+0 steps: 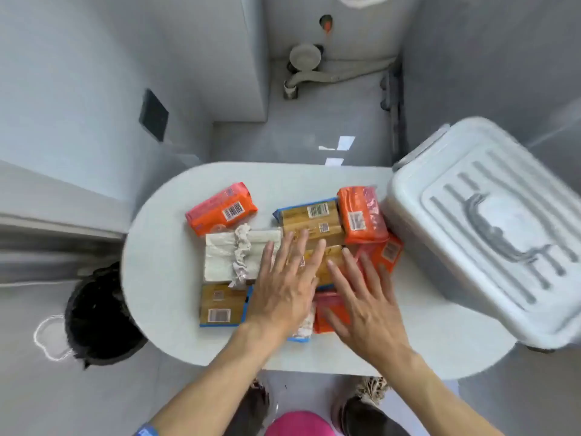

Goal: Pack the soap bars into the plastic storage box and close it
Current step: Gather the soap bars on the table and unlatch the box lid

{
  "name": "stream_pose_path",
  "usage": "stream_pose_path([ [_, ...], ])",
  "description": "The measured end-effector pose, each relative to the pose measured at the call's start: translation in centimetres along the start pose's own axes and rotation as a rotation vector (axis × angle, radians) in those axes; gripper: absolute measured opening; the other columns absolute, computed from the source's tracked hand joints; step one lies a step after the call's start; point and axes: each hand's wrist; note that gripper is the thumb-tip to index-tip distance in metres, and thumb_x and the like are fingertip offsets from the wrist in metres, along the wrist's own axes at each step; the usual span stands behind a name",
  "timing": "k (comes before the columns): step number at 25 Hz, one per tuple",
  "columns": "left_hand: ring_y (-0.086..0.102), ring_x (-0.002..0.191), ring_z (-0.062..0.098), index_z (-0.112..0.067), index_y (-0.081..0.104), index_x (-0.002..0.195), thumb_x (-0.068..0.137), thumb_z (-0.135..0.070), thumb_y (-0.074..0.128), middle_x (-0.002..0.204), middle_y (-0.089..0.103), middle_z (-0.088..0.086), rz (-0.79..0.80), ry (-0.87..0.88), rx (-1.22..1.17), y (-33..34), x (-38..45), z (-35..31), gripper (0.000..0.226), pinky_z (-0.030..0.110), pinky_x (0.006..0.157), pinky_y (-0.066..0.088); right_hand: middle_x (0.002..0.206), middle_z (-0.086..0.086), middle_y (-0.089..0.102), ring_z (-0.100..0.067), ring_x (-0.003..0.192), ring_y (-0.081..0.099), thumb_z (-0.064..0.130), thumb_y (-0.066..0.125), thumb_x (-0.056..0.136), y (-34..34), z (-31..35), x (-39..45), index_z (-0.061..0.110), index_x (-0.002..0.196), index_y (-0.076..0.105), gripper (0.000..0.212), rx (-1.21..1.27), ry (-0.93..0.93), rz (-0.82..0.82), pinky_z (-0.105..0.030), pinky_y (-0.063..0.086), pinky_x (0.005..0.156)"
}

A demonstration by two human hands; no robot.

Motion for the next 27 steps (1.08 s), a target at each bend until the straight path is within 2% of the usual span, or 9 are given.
stream_pose_path([
  [2,0.025,0.145,0.038,-0.02,0.03,0.151,0.092,-0.037,0.049,0.159,0.025,0.016,-0.028,0.107,0.084,3.4,1.5,1.4,0.065,0.062,0.113,0.022,0.156,-0.011,0.041,-0.043,0.14,0.039,0.055,0.059,0.086,3.2,-1.2,1.6,0.018,0.144,0.051,0.069,-0.064,-0.117,-0.103,-0.063,0.032,0.108],
  [5,0.021,0.146,0.036,-0.02,0.032,0.151,0.092,-0.05,0.04,0.16,0.024,0.013,-0.048,0.228,0.155,4.4,2.4,2.9,0.066,0.063,0.113,0.015,0.155,-0.009,0.042,-0.043,0.141,0.036,0.055,0.056,0.089,5.2,-2.3,2.2,0.017,0.142,0.054,0.065,-0.107,-0.232,-0.28,-0.066,0.032,0.106],
  [8,0.018,0.147,0.035,-0.019,0.03,0.151,0.091,-0.054,0.034,0.161,0.023,0.012,-0.048,0.279,0.216,5.3,2.1,3.0,0.069,0.063,0.114,0.01,0.156,-0.007,0.041,-0.044,0.142,0.034,0.054,0.052,0.09,6.5,-2.6,1.7,0.016,0.143,0.052,0.065,-0.153,-0.285,-0.322,-0.068,0.031,0.106],
  [11,0.013,0.149,0.031,-0.02,0.025,0.153,0.09,-0.058,0.031,0.162,0.019,0.009,-0.053,0.253,0.237,5.6,2.1,3.2,0.074,0.061,0.115,0.008,0.154,-0.006,0.045,-0.045,0.14,0.037,0.054,0.046,0.092,6.6,-2.6,2.1,0.017,0.142,0.053,0.063,-0.168,-0.268,-0.333,-0.066,0.029,0.107],
  [16,-0.006,0.15,0.021,-0.031,0.002,0.154,0.092,-0.065,0.024,0.165,-0.002,-0.001,-0.022,0.245,0.23,5.5,1.4,3.2,0.074,0.052,0.118,-0.007,0.15,0.0,0.051,-0.042,0.138,0.04,0.056,0.039,0.092,7.2,-2.5,1.5,0.021,0.141,0.053,0.062,-0.2,-0.25,-0.381,-0.062,0.031,0.107],
  [20,0.0,0.15,0.02,-0.034,0.006,0.154,0.093,-0.062,0.03,0.165,0.004,0.0,0.015,0.263,0.224,5.4,0.5,2.7,0.071,0.05,0.119,-0.007,0.147,0.001,0.054,-0.04,0.137,0.042,0.059,0.036,0.091,7.1,-1.8,0.5,0.025,0.141,0.052,0.062,-0.214,-0.226,-0.324,-0.062,0.034,0.105],
  [24,0.006,0.149,0.021,-0.031,0.009,0.154,0.094,-0.059,0.031,0.163,0.018,-0.001,-0.01,0.264,0.271,5.0,-0.9,2.3,0.07,0.051,0.119,-0.002,0.147,0.005,0.051,-0.033,0.13,0.047,0.061,0.037,0.088,5.0,-1.4,-0.3,0.03,0.139,0.05,0.061,-0.248,-0.231,-0.197,-0.054,0.04,0.1],
  [27,0.01,0.148,0.024,-0.028,0.006,0.154,0.097,-0.053,0.032,0.162,0.017,0.004,0.072,0.19,0.316,4.7,-1.4,1.0,0.068,0.059,0.116,0.003,0.159,0.006,0.034,-0.026,0.144,0.03,0.061,0.037,0.092,3.2,-1.1,-1.0,0.035,0.146,0.038,0.06,-0.26,-0.205,-0.078,-0.054,0.033,0.109],
])
Point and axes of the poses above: each hand's wrist, its own x-axis towards the middle knuckle, its own y-axis out of the palm, z = x × y
